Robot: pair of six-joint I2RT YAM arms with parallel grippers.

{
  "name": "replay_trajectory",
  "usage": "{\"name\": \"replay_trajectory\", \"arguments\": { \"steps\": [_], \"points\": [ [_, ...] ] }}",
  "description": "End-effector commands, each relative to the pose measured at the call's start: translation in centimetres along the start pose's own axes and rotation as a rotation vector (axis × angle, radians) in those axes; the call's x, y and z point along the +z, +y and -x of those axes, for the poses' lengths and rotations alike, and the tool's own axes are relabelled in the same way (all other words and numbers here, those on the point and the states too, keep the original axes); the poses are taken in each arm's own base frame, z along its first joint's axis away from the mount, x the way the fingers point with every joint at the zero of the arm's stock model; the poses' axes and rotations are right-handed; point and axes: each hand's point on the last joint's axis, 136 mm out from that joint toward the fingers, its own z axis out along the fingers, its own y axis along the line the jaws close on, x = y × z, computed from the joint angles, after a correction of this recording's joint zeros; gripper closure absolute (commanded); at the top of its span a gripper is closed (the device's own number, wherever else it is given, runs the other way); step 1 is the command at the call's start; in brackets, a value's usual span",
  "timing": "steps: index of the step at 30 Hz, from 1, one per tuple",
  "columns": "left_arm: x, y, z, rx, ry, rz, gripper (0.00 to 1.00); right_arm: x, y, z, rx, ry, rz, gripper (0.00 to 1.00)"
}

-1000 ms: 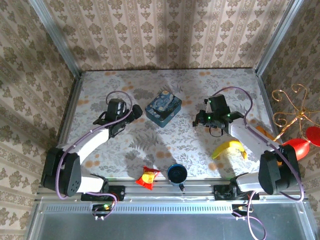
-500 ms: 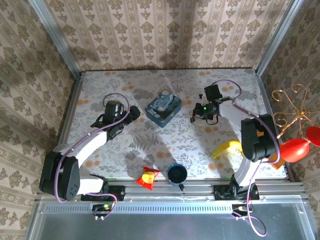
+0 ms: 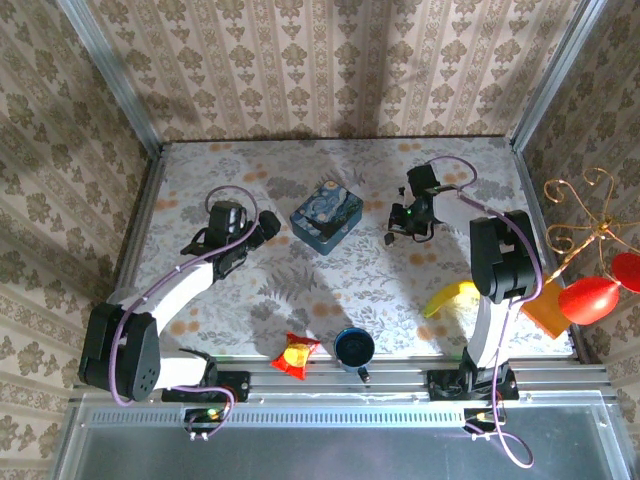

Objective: Unlock the padlock with the key

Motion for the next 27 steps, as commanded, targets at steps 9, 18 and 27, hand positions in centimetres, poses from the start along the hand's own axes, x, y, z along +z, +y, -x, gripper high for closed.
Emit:
{"name": "replay_trajectory", "arguments": {
  "steps": [9,18,27],
  "points": [
    [0.3,0.5,-0.5,-0.027,0.017,-0.009,0.0,-0.3,-4.2,-0.4,-0.025,0.047,-0.204,0.82],
    [0.3,-0.2,-0.5,-0.031,0.027,-0.037,0.0,-1.6,-3.9,0.6,-0.027,0.005,-0.219,0.62],
    [1.7,-4.2,-1.7,0.021,0.072,-0.122,0.0,-4.2,3.0,4.6,-0.074,-0.186,0.011,0.47]
  ]
}}
